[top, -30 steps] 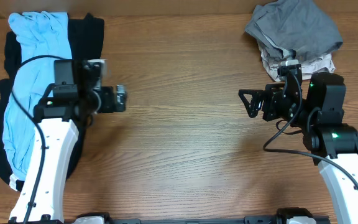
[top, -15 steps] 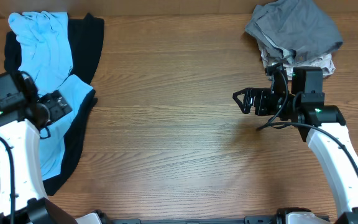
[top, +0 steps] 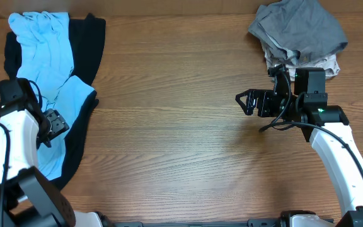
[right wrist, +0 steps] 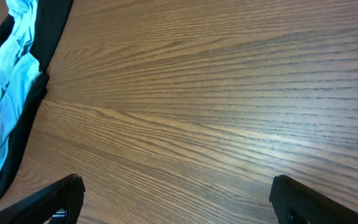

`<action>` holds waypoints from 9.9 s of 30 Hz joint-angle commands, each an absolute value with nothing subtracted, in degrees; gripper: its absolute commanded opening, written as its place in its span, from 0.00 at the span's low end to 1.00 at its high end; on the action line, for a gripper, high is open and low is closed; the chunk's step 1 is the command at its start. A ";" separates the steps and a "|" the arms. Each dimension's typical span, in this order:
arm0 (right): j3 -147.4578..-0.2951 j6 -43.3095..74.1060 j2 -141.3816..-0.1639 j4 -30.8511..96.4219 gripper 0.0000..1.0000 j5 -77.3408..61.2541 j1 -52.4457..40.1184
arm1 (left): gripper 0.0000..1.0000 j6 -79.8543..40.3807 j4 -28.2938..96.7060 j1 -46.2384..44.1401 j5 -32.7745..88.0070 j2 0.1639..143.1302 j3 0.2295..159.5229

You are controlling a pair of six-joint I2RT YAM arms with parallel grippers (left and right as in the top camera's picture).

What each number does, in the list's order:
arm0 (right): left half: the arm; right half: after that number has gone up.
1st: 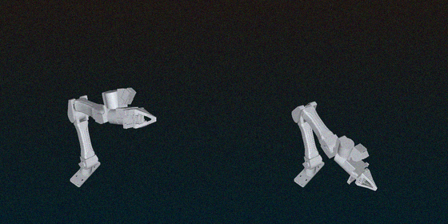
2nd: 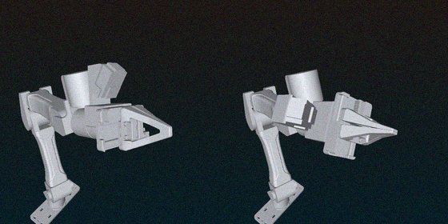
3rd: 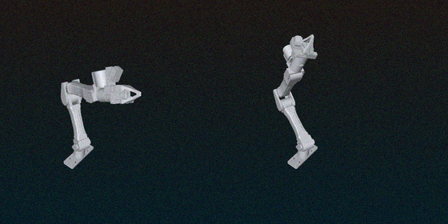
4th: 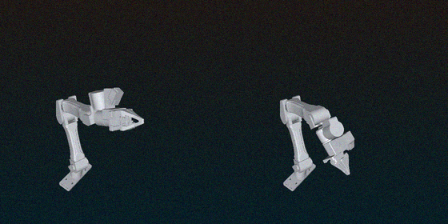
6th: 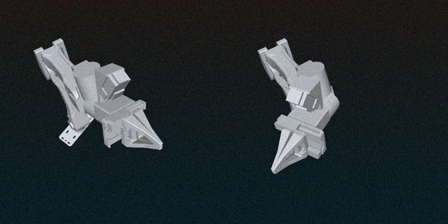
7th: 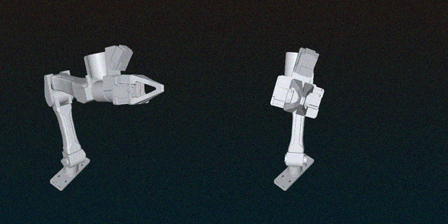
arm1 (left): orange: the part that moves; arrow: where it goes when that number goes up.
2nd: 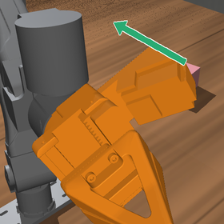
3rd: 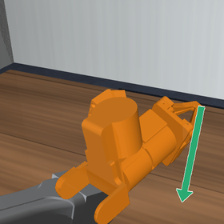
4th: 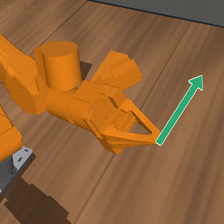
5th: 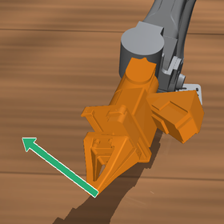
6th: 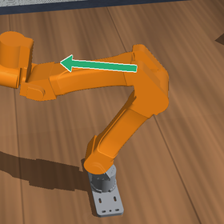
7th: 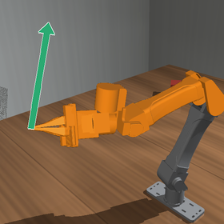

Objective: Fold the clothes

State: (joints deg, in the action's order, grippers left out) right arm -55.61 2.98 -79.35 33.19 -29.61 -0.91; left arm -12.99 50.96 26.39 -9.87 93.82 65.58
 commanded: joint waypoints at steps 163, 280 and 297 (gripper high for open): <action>-69.45 5.78 -83.20 43.33 1.00 -24.01 -7.53 | 0.04 -13.32 44.01 8.10 -10.92 102.96 65.98; -76.75 6.02 -76.36 48.05 0.90 -27.27 -7.49 | 0.04 -15.90 62.41 23.07 23.24 85.25 107.74; -86.65 6.00 -61.25 63.68 1.00 -27.07 1.37 | 0.04 -38.83 22.96 -5.41 32.36 81.60 114.91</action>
State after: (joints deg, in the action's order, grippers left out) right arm -85.08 6.00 -64.38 63.00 -26.81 -2.20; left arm -33.45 27.46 -1.39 30.52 81.89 113.23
